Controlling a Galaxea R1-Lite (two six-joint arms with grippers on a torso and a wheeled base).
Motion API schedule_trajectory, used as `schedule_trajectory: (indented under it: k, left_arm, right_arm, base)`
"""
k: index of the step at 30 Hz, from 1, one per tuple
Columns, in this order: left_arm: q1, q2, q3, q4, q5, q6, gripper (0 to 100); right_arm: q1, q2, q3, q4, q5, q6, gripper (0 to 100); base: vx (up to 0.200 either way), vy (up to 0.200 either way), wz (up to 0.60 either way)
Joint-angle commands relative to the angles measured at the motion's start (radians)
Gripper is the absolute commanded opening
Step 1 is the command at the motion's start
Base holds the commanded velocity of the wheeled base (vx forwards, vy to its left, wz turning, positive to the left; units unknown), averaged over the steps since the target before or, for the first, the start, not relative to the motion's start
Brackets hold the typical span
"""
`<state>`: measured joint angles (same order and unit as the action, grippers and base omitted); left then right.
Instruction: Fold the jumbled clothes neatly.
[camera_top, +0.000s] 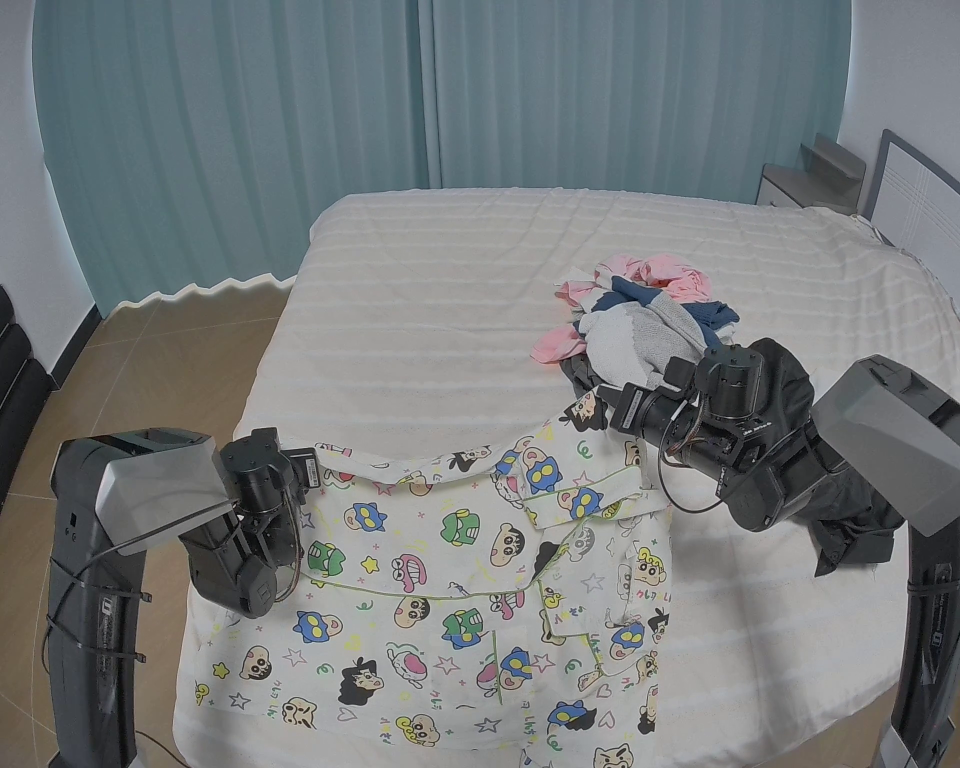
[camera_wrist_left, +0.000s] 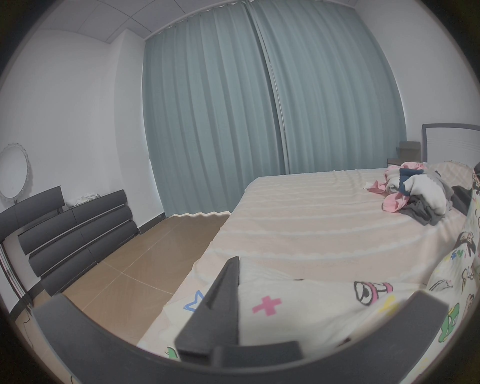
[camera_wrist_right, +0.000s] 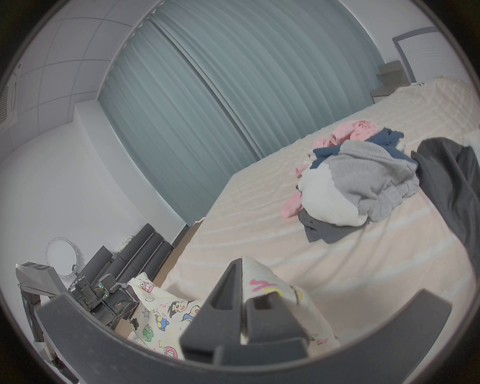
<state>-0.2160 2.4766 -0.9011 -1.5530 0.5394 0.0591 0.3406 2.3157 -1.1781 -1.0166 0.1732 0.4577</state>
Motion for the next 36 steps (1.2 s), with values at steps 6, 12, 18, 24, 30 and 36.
schedule_trajectory:
  k: [6,12,18,24,30,36]
  left_arm:
    - [0.04,0.116,-0.148,-0.018,0.05,-0.002,0]
    - [0.036,0.151,-0.203,-0.012,0.05,0.002,0]
    - [0.038,0.205,-0.282,-0.012,0.05,0.004,0]
    - [0.044,0.212,-0.282,-0.004,0.05,0.002,100]
    - [0.046,0.194,-0.249,-0.012,0.057,0.002,100]
    - [0.047,0.074,-0.088,-0.006,0.06,0.004,100]
  right_arm:
    - [-0.014,0.123,-0.074,-0.011,-0.015,0.007,0]
    - [-0.008,0.182,-0.153,-0.008,-0.052,0.007,0]
    - [-0.009,0.243,-0.236,-0.002,-0.103,0.007,0]
    - [-0.009,0.251,-0.268,0.055,-0.093,0.01,100]
    - [-0.028,0.22,-0.273,0.055,-0.101,0.036,100]
    - [-0.066,0.143,-0.218,0.11,-0.08,0.079,100]
  base:
    - [0.0,0.0,0.0]
    - [0.0,0.0,0.0]
    - [0.0,0.0,0.0]
    - [0.0,0.0,0.0]
    - [0.0,0.0,0.0]
    - [0.0,0.0,0.0]
